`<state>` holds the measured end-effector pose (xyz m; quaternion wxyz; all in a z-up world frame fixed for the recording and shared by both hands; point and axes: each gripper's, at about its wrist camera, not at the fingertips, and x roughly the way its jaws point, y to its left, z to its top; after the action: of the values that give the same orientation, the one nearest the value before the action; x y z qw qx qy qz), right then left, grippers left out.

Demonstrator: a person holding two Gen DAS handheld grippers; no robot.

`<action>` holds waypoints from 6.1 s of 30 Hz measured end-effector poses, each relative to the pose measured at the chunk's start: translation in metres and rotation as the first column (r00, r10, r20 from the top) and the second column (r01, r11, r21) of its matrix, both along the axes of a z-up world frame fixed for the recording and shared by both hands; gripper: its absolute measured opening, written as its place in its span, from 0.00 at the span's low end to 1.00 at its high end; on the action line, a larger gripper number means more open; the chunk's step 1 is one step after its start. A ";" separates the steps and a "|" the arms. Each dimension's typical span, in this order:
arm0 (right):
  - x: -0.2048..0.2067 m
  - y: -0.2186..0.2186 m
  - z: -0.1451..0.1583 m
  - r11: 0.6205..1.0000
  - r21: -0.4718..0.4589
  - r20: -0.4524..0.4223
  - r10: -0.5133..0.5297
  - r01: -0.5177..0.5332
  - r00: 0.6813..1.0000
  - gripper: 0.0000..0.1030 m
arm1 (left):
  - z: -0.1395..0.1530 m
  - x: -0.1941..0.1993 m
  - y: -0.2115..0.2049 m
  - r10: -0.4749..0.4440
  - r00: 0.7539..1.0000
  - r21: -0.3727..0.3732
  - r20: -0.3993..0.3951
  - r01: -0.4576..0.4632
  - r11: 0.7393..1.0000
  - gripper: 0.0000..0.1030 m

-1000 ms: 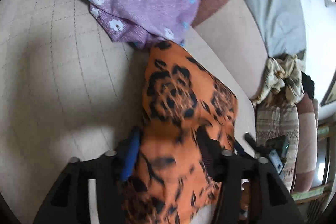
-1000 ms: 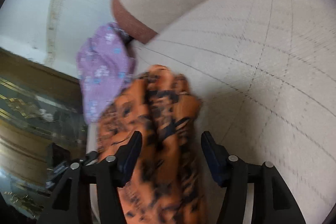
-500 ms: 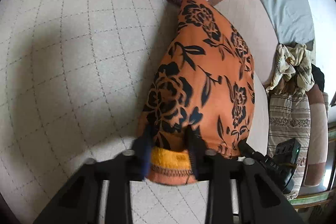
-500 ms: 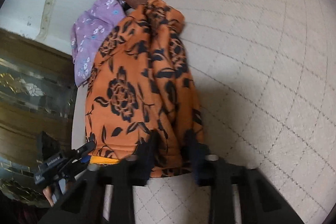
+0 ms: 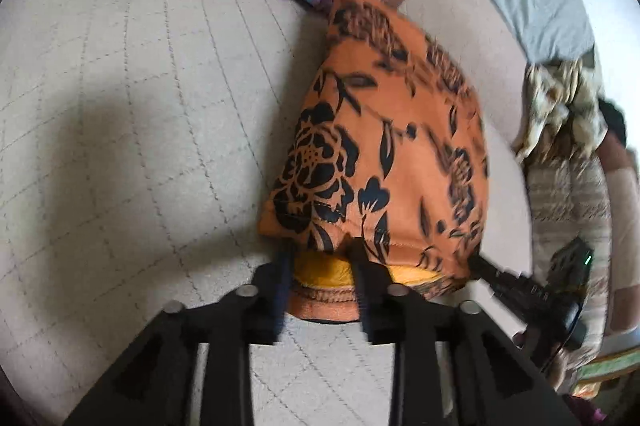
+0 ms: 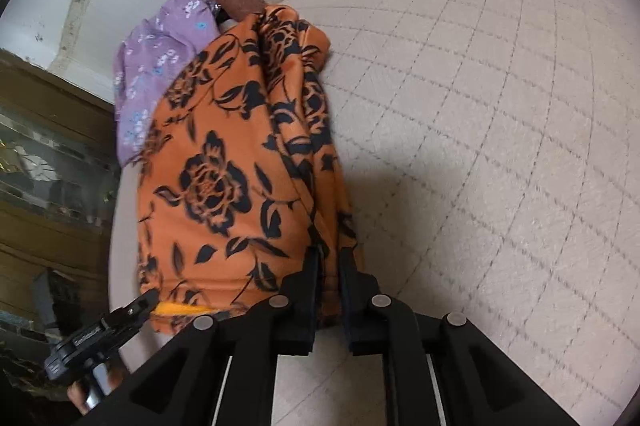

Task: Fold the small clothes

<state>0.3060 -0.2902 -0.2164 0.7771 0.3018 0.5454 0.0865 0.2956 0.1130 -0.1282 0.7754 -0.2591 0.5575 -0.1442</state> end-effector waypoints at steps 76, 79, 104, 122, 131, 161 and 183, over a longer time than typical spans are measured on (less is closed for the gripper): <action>-0.157 0.076 0.087 0.945 -0.328 0.158 0.068 -0.013 0.985 0.71 | 0.040 -0.182 -0.009 -0.039 0.972 0.450 0.232 -0.071 0.890 0.73; -0.173 0.074 0.097 0.938 -0.348 0.158 0.064 -0.006 0.985 0.71 | 0.053 -0.188 -0.007 -0.040 0.971 0.442 0.237 -0.071 0.894 0.76; -0.252 0.076 0.212 0.894 -0.439 0.263 0.035 0.087 0.964 0.75 | 0.170 -0.265 -0.001 -0.136 0.892 0.479 0.431 -0.099 0.872 0.87; -0.271 0.087 0.257 0.852 -0.498 0.358 0.037 0.158 0.933 0.75 | 0.184 -0.279 -0.018 -0.175 0.885 0.509 0.431 -0.078 0.857 0.88; -0.274 0.092 0.265 0.847 -0.505 0.378 0.045 0.165 0.925 0.75 | 0.191 -0.282 -0.019 -0.178 0.875 0.510 0.450 -0.089 0.856 0.88; -0.270 0.097 0.266 0.846 -0.507 0.380 0.044 0.168 0.924 0.75 | 0.185 -0.274 -0.013 -0.169 0.892 0.519 0.420 -0.083 0.851 0.88; -0.251 0.099 0.260 0.844 -0.514 0.365 0.056 0.151 0.929 0.75 | 0.176 -0.258 -0.011 -0.154 0.903 0.523 0.400 -0.087 0.848 0.88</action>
<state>0.0546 -0.1908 0.0432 0.9197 0.0659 0.3856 -0.0335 0.0380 0.1017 0.0477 0.9165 0.0128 0.3963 -0.0521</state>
